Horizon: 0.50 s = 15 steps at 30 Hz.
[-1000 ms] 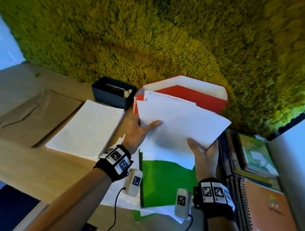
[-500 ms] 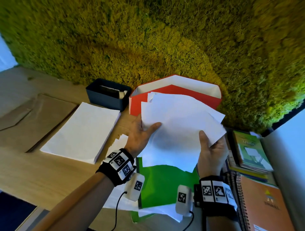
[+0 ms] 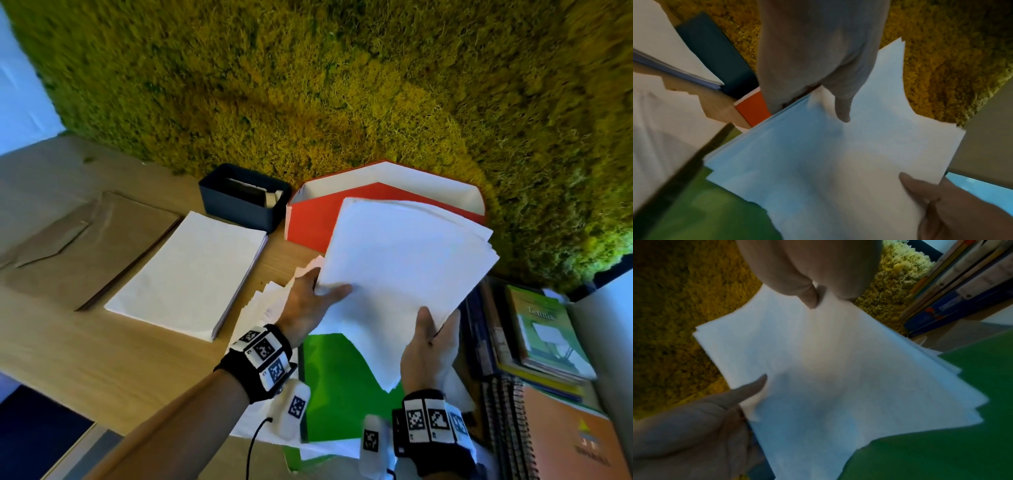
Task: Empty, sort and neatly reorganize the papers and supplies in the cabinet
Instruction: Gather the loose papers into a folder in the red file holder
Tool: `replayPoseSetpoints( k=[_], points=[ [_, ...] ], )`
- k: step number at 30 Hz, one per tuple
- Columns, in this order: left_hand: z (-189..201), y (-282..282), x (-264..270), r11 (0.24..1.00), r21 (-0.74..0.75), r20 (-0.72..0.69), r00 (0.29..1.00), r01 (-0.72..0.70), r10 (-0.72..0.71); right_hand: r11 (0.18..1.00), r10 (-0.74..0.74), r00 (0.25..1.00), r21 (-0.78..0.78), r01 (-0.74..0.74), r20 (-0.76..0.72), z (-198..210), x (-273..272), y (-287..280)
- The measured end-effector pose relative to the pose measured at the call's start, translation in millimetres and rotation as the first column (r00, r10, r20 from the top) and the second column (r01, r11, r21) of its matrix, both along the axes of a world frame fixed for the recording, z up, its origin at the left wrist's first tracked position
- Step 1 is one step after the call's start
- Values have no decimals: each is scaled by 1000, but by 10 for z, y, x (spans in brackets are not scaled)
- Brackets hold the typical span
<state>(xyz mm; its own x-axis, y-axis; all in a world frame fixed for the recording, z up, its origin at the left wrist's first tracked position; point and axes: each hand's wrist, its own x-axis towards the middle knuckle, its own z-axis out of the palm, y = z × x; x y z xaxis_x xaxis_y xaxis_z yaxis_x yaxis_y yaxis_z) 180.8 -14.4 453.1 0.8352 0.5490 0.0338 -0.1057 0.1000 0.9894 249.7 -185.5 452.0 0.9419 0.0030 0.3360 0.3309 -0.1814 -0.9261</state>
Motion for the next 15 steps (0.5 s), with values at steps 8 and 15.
replayPoseSetpoints(
  k=[8,15],
  points=[
    [-55,634,-264,928,286,-155,944,-240,292,992,121,991,-22,-122,-54,171,-123,802],
    [-7,1714,-856,825,429,-280,813,-369,510,849,348,836,-235,-473,-425,-182,-376,1825]
  ],
)
